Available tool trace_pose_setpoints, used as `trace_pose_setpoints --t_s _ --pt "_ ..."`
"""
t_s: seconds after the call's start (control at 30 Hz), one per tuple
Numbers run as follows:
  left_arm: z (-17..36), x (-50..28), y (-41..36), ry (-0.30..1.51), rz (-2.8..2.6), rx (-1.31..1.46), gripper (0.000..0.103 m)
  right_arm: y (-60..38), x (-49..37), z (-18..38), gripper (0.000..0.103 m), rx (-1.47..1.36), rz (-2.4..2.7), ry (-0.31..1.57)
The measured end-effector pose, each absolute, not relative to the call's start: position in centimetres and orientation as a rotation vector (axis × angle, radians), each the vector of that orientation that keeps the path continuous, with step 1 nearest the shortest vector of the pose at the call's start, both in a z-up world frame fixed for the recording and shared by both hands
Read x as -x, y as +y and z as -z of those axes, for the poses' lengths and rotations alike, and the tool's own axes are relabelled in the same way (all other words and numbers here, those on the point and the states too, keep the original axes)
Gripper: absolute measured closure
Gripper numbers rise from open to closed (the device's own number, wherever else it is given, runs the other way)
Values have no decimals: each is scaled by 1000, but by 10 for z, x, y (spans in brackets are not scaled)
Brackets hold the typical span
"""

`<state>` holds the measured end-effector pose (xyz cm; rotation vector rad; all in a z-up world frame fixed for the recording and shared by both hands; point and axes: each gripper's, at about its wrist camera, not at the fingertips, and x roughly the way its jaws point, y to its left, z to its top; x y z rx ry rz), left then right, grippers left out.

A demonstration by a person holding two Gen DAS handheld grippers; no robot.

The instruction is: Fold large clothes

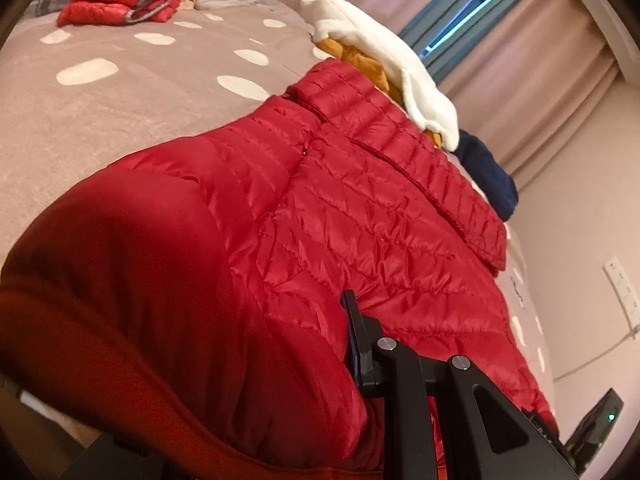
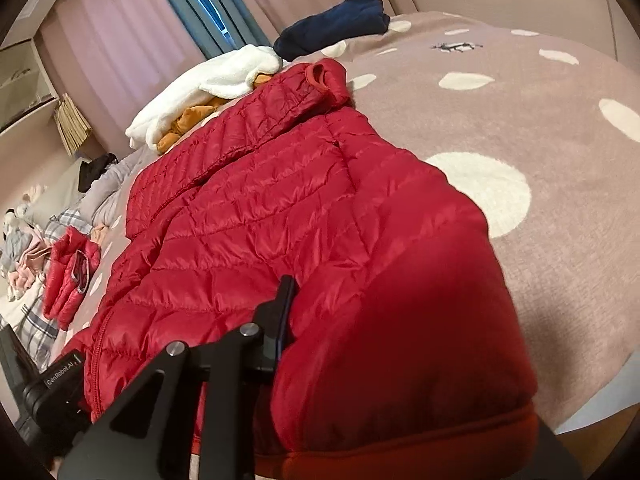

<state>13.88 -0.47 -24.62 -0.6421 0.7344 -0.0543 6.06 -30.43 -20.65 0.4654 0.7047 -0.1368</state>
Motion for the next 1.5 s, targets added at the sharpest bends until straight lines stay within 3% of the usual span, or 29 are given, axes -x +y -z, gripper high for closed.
trace_pose_setpoints --t_s 0.23,0.5,0.83,1.07,1.5 --pt "210 -103 -1 638 26 547 85 -315 -50 175 90 -531 105 597" --pt "146 -53 -3 418 68 463 85 -309 -19 107 90 -477 57 408" --pt "88 -18 -8 279 97 429 85 -303 17 39 90 -423 17 241" --pt "77 -13 -17 249 106 390 85 -305 30 19 89 -390 38 186" --pt "77 -82 -24 345 60 352 85 -306 -16 27 87 -353 87 254"
